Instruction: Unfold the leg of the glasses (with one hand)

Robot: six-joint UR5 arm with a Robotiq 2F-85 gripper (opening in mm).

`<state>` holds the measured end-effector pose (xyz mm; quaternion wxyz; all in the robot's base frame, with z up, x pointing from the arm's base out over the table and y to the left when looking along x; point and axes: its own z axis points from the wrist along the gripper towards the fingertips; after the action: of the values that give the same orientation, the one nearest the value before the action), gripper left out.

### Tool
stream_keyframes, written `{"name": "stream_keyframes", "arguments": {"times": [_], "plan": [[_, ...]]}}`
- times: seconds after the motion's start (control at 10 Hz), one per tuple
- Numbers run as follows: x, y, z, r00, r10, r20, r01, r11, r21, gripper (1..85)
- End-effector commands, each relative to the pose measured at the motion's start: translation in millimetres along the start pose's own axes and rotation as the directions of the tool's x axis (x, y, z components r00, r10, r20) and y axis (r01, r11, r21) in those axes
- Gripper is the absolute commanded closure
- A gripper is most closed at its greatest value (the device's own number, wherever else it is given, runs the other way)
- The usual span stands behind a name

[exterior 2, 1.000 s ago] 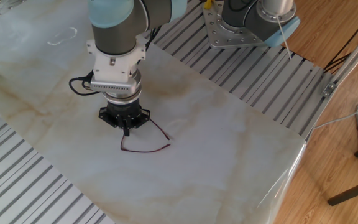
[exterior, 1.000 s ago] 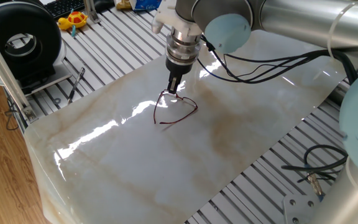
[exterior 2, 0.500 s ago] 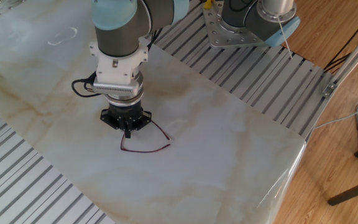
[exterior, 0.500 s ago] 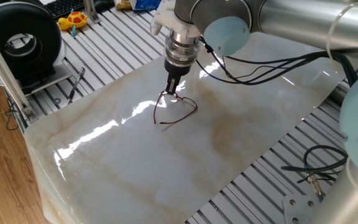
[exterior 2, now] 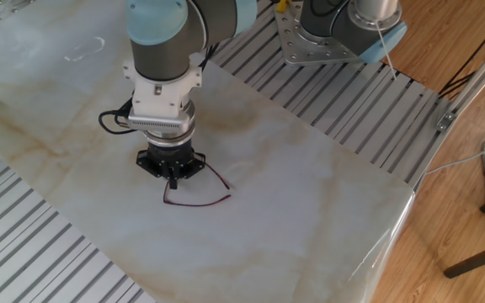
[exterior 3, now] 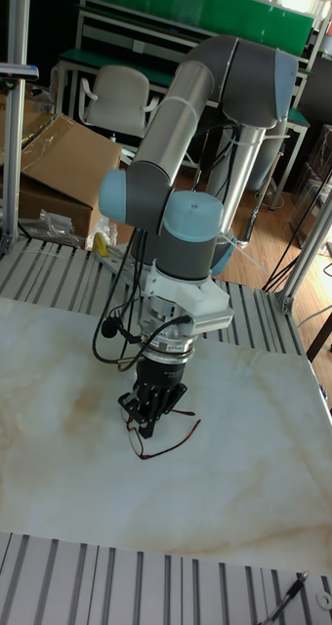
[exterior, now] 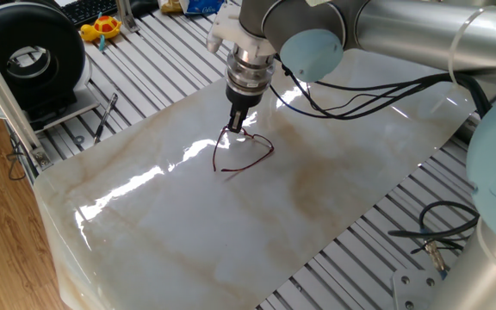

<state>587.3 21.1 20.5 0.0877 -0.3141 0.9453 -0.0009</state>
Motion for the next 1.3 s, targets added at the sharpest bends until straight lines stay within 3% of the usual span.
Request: {"name": "stream_keyframes", "arguments": {"times": [0.0, 0.5, 1.2], "plan": [[-1.2, -2.3, -0.7, 1.0, 0.003, 0.008, -0.003, 1.0, -0.004, 84.3], [3.7, -13.0, -4.8, 1.0, -0.012, 0.005, 0.012, 1.0, 0.0, 84.3], [-1.3, -5.5, -3.8, 1.0, 0.004, 0.014, -0.004, 1.0, -0.02, 84.3]]}}
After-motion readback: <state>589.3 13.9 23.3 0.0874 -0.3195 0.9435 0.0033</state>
